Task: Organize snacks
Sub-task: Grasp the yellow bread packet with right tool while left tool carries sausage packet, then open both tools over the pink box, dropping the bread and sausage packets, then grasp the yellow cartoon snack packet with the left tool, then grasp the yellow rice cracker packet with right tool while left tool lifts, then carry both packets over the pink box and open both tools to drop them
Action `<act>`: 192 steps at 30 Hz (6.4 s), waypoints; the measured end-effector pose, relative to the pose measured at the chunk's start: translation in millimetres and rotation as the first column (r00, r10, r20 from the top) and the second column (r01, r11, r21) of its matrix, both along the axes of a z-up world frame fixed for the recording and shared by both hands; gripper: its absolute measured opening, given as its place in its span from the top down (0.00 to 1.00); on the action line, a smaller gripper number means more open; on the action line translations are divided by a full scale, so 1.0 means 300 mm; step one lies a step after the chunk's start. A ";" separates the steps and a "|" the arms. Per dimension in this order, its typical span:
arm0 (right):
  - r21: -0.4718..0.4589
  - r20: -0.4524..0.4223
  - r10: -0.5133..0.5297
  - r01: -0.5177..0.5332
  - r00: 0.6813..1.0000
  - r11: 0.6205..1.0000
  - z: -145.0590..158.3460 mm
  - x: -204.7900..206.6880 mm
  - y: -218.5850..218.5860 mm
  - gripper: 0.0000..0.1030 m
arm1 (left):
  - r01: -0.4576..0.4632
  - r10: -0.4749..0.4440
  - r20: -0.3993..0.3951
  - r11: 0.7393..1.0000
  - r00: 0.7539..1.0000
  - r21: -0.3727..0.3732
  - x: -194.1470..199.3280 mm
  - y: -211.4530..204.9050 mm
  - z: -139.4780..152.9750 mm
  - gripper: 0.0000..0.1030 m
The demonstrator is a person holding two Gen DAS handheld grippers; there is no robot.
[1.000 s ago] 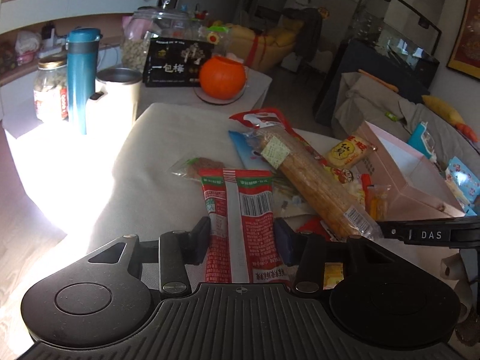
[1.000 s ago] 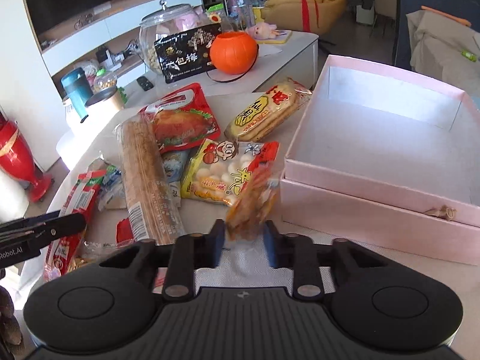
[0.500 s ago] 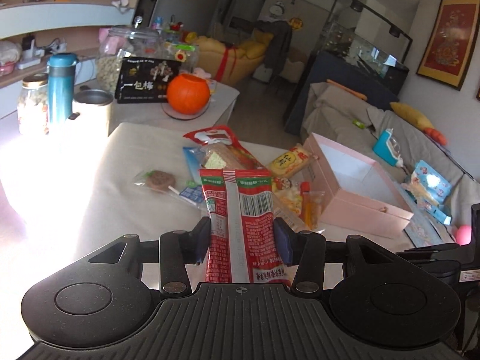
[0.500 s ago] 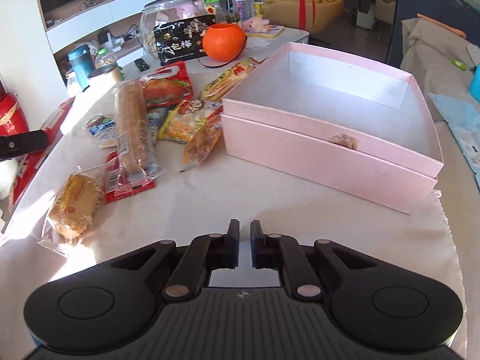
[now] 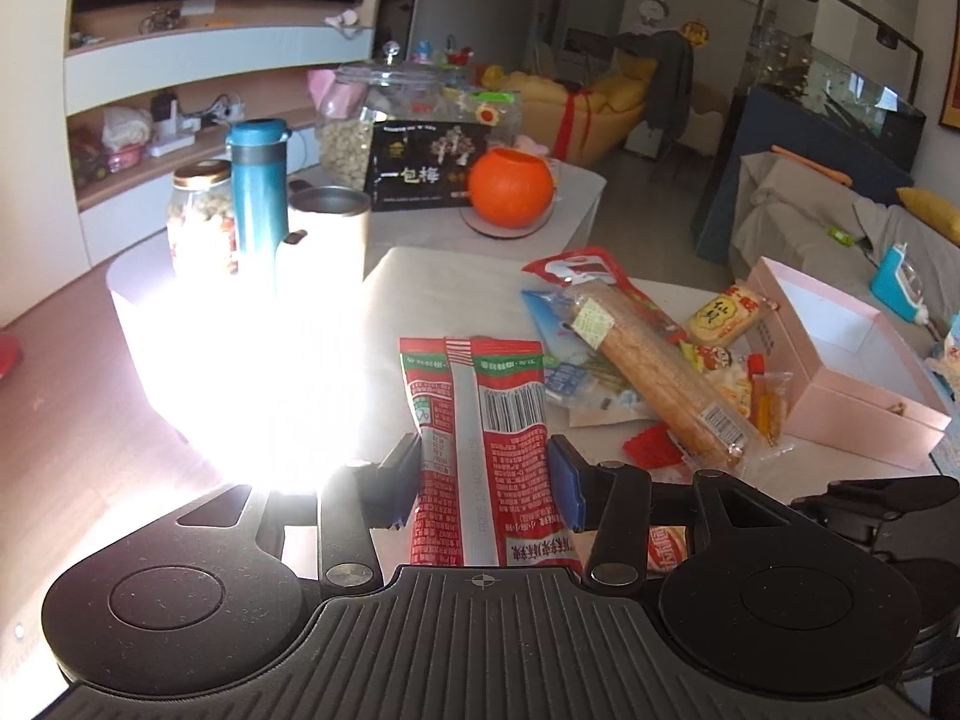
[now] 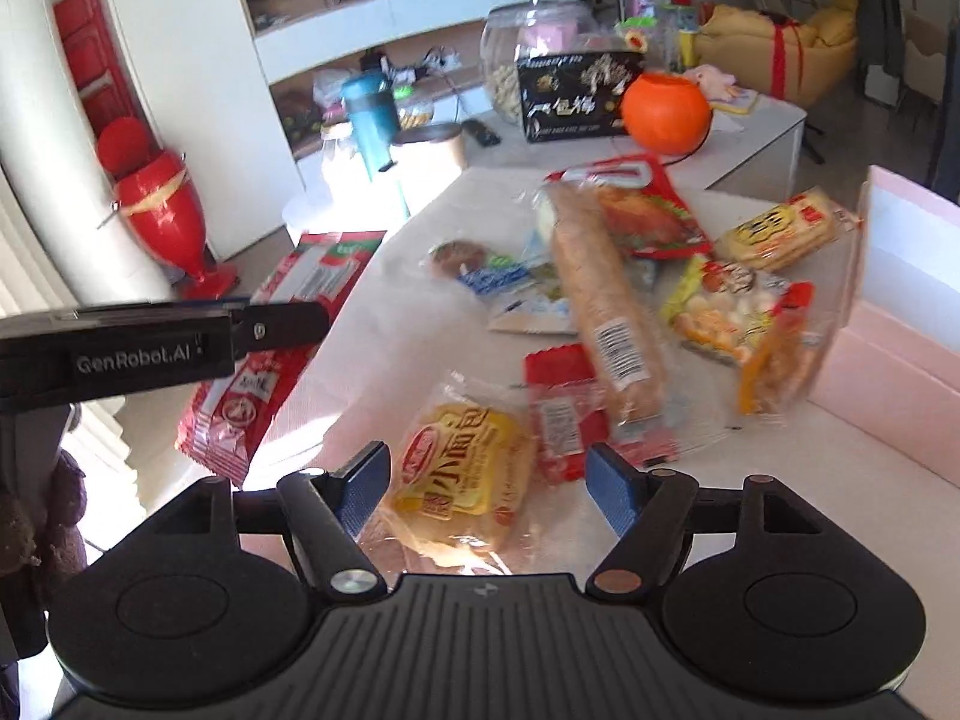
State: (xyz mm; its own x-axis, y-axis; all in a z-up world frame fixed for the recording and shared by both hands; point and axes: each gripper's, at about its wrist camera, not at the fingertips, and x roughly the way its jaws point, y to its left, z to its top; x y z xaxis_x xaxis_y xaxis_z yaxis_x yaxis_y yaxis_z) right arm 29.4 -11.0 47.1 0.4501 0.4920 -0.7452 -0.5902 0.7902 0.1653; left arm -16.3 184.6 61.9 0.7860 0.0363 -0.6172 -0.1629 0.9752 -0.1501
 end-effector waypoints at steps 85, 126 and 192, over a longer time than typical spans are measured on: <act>-0.155 -0.116 -0.132 0.113 0.984 0.981 0.083 0.247 -0.347 0.59 | 0.071 -0.068 0.020 0.979 0.997 -0.192 0.123 -0.136 -0.051 0.68; -0.073 0.168 -0.395 0.411 0.903 0.909 -0.100 -0.020 -0.590 0.11 | 0.356 -0.366 -0.045 0.923 0.930 -0.147 0.180 -0.462 -0.083 0.63; -0.070 0.165 -0.366 0.381 0.916 0.922 -0.109 -0.069 -0.663 0.07 | 0.544 -0.544 -0.068 0.839 0.836 -0.019 0.190 -0.548 -0.106 0.72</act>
